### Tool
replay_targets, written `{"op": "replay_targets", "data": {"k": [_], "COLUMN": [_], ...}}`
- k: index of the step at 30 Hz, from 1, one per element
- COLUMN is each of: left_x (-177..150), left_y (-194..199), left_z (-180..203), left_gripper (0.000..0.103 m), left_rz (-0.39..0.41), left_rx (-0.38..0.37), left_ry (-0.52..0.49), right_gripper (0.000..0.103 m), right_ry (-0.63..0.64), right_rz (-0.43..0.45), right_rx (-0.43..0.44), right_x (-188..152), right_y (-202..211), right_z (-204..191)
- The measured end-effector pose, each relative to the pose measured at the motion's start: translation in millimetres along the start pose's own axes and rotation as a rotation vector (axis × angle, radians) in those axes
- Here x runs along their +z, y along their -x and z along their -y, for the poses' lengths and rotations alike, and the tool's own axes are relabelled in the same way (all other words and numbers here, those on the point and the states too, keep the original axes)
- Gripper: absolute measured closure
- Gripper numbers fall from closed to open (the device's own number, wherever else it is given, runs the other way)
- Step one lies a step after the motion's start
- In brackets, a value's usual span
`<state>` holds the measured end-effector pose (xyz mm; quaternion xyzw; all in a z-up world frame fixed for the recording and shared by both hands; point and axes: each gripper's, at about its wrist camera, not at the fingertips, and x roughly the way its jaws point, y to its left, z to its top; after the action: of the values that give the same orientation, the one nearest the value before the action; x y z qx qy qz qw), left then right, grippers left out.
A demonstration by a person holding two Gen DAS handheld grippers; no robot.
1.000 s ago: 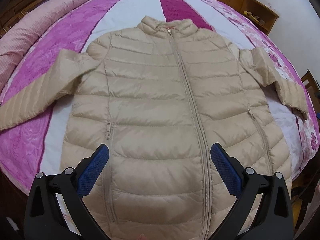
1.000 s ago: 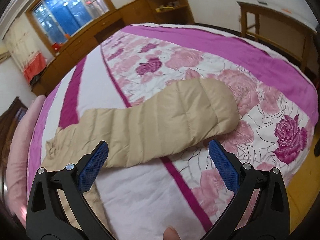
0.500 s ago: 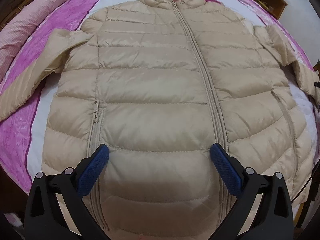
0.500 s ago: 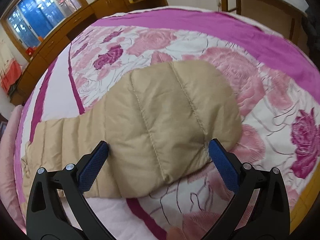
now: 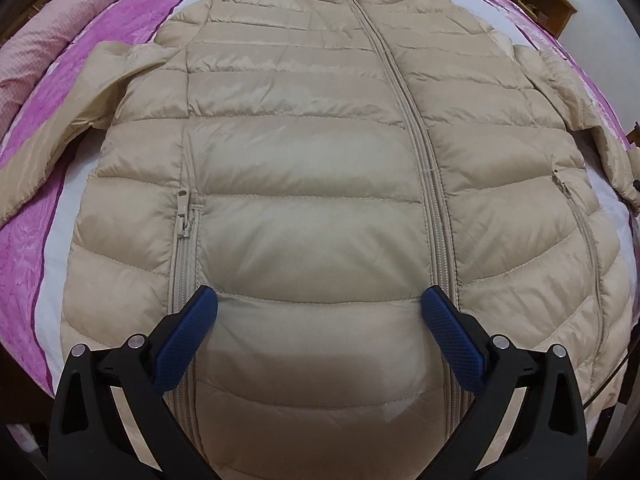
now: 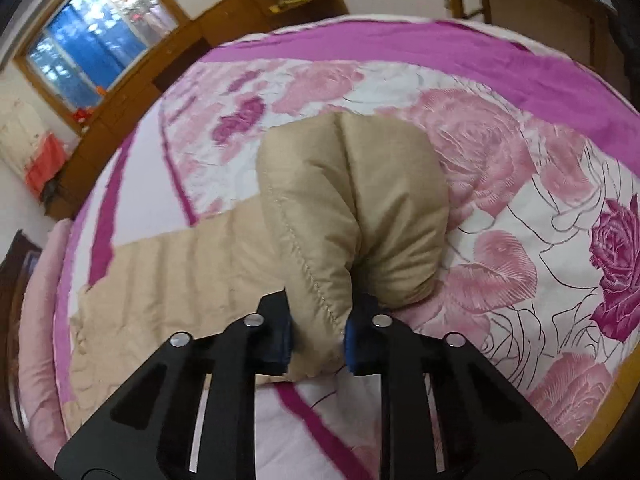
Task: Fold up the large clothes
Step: 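Grasp the beige jacket sleeve cuff with the right gripper, then lift the sleeve with the right gripper and fold it across the jacket body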
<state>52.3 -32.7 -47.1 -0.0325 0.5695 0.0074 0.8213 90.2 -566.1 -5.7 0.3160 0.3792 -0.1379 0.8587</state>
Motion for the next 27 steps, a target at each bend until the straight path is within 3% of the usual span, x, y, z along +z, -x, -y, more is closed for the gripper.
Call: {"op": "replay_targets", "data": {"k": [11, 27], "left_x": [2, 21], "left_y": [15, 51], "left_z": [-5, -39], "left_gripper": [0.005, 0.005], "left_rz": [0.047, 0.154], "left_rx": [-0.035, -0.027], "left_ry": [-0.006, 0.014], "right_gripper": [0.087, 0.087], "right_ry": [0.15, 0.279], "right_rz": [0.103, 0.072], "right_rx": [0.209, 0.4], "right_x": [-18, -69], "right_y": [88, 114], "right_z": [-85, -206]}}
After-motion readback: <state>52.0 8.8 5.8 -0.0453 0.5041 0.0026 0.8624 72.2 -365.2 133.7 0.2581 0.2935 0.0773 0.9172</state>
